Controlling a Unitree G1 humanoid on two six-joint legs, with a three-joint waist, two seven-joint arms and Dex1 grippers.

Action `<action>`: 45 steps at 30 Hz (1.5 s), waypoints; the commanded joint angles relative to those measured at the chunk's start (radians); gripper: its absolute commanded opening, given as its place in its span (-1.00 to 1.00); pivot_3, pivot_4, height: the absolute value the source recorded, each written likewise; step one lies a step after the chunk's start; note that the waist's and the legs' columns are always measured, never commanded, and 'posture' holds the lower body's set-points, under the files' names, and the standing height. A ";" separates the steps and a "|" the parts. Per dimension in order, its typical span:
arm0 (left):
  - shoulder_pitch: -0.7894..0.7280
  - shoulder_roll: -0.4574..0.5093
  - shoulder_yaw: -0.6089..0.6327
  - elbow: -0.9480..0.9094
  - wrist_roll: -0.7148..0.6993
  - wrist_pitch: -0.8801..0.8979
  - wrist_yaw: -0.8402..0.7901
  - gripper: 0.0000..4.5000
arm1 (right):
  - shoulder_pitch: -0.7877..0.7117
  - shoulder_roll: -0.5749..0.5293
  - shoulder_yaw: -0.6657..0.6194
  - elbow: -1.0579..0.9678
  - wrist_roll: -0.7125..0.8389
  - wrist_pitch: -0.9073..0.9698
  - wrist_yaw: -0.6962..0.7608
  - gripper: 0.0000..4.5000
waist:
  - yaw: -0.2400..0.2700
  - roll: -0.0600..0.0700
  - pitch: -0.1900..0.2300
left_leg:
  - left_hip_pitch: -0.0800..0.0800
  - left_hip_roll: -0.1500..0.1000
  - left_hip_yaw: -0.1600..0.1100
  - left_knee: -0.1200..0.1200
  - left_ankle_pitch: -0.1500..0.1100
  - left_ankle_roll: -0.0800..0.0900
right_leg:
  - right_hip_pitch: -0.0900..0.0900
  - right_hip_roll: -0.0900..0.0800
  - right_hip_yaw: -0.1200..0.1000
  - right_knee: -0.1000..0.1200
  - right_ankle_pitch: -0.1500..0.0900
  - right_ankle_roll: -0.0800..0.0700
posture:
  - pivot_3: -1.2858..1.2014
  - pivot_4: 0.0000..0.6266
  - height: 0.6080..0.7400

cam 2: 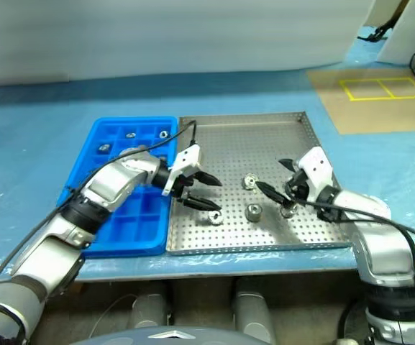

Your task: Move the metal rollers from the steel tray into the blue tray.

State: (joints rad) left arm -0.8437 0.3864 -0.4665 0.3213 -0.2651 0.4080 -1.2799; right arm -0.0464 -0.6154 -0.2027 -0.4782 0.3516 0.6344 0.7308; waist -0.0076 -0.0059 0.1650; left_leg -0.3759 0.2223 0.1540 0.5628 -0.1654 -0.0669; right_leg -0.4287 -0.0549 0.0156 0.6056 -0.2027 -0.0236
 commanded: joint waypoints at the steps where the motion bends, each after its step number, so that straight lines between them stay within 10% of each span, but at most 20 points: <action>1: -0.022 -0.009 -0.027 0.084 0.050 -0.060 -0.080 0.63 | 0.077 0.013 -0.050 -0.113 0.037 0.028 -0.050 1.00 | -0.016 0.000 0.000 | 0.001 0.000 0.001 0.000 -0.001 0.001 | 0.001 0.000 0.002 0.000 0.000 0.001 | -0.35 -0.52 1.00; 32: 0.091 -0.082 -0.028 0.227 0.280 -0.304 -0.045 0.63 | 0.225 0.051 0.022 0.337 -0.067 -0.472 -0.024 1.00 | -0.055 0.001 -0.005 | 0.008 -0.004 0.003 0.003 -0.013 0.021 | 0.023 -0.006 -0.001 -0.025 0.000 0.002 | -0.36 -0.52 1.00; 38: 0.096 -0.102 -0.005 0.235 0.294 -0.304 0.012 -0.06 | 0.209 0.048 0.040 0.287 -0.065 -0.432 -0.041 1.00 | -0.058 0.000 -0.006 | 0.008 -0.004 0.003 0.003 -0.013 0.021 | 0.024 -0.007 -0.001 -0.026 0.000 0.003 | -0.35 -0.52 1.00; 45: 0.095 -0.095 0.014 0.228 0.282 -0.294 0.000 -0.22 | 0.173 0.036 0.046 0.223 -0.051 -0.350 -0.057 1.00 | -0.058 0.001 -0.007 | 0.007 -0.005 0.003 0.002 -0.013 0.021 | 0.024 -0.007 -0.002 -0.027 -0.001 0.003 | -0.33 -0.52 1.00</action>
State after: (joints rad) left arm -0.7519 0.2926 -0.4703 0.5429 0.0067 0.1088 -1.3078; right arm 0.1291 -0.5723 -0.1620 -0.2188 0.2929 0.2678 0.6767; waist -0.0656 -0.0051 0.1584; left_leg -0.3686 0.2175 0.1568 0.5644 -0.1787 -0.0457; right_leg -0.4053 -0.0621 0.0137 0.5790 -0.2032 -0.0205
